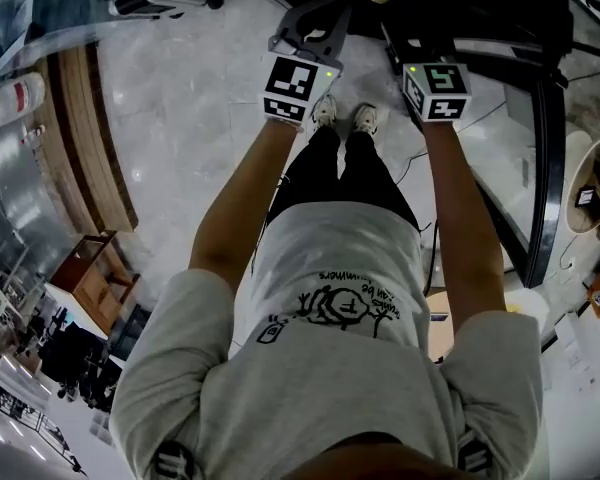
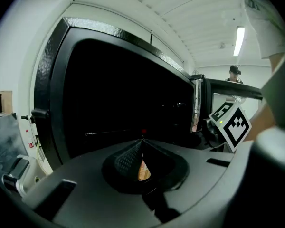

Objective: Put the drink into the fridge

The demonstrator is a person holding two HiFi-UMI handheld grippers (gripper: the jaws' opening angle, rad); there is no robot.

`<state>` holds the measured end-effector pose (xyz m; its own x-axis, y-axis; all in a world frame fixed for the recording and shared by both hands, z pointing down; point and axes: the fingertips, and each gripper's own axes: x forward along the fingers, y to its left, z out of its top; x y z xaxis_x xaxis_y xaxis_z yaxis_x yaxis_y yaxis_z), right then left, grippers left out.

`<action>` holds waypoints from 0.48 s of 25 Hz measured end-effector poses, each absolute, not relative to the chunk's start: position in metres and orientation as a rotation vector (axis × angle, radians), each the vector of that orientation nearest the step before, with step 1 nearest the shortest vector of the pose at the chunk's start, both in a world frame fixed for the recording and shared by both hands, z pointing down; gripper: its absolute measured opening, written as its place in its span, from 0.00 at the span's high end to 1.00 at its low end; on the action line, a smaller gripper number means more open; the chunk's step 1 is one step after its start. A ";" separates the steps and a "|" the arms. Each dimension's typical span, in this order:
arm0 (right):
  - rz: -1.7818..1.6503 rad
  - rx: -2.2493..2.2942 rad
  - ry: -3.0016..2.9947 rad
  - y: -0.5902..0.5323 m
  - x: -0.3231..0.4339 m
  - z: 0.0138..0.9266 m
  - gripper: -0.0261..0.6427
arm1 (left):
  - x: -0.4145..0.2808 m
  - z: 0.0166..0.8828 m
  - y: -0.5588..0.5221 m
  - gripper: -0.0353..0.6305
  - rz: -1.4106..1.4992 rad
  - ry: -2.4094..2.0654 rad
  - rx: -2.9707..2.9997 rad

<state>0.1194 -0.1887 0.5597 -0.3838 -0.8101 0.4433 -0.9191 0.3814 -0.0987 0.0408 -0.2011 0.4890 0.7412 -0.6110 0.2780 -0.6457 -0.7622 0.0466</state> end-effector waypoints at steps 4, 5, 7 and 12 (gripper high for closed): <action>0.419 1.511 -2.354 -0.185 0.114 0.528 0.74 | 0.035 0.470 -0.193 0.91 0.348 -1.011 2.798; 0.414 1.511 -2.361 -0.184 0.112 0.520 0.75 | 0.033 0.465 -0.190 0.91 0.342 -1.007 2.793; 0.408 1.510 -2.375 -0.178 0.106 0.503 0.78 | 0.028 0.455 -0.183 0.91 0.332 -0.995 2.786; 0.390 1.518 -2.420 -0.169 0.099 0.460 0.83 | 0.026 0.420 -0.170 0.91 0.285 -0.977 2.820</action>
<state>0.0993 -0.1690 0.4604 -0.4218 -0.8346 0.3544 -0.9037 0.4188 -0.0892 0.0262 -0.1702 0.4199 0.7709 -0.5961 0.2246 -0.6233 -0.7785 0.0733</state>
